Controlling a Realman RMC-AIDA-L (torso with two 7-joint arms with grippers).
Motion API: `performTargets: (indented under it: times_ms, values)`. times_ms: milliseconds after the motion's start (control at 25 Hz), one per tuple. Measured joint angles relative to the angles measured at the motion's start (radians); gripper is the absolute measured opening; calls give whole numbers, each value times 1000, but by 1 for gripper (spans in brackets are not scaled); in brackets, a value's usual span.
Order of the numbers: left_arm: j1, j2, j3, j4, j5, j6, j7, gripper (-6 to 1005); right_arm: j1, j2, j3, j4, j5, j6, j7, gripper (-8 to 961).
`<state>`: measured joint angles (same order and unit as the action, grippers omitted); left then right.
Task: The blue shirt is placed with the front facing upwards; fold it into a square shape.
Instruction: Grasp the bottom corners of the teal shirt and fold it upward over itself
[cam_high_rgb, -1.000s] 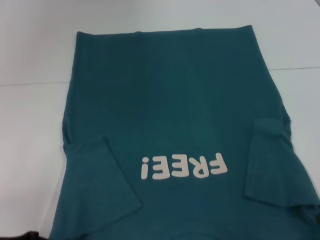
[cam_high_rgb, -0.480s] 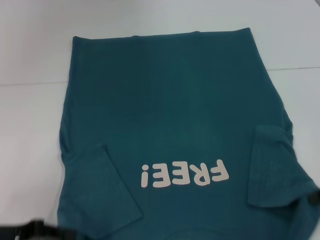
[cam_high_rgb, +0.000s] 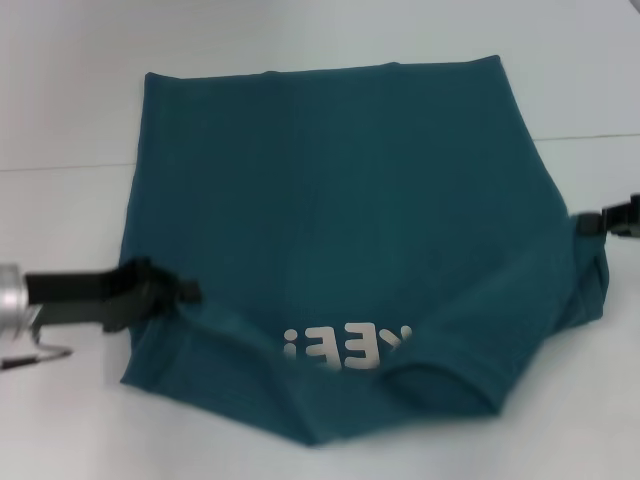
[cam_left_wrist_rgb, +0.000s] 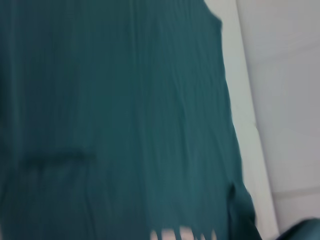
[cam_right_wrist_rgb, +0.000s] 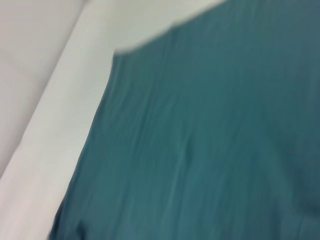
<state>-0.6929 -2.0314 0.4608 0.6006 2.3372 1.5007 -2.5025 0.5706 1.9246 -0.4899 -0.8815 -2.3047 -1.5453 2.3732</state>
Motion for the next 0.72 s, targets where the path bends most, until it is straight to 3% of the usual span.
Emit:
performTargets:
  times_ms: [120, 320, 520, 720]
  values:
    - [-50, -7, 0, -31, -1, -128, -6, 29, 6, 16, 0, 6, 20, 94, 3, 21]
    - [-128, -11, 0, -85, -2, -310, -7, 29, 29, 20, -3, 54, 41, 254, 3, 21]
    - [-179, -11, 5, -111, -2, -406, -11, 29, 74, 17, -20, 113, 32, 361, 2, 21]
    - [-218, -13, 32, -129, 4, -508, -16, 29, 144, 0, -73, 166, -32, 411, 27, 21]
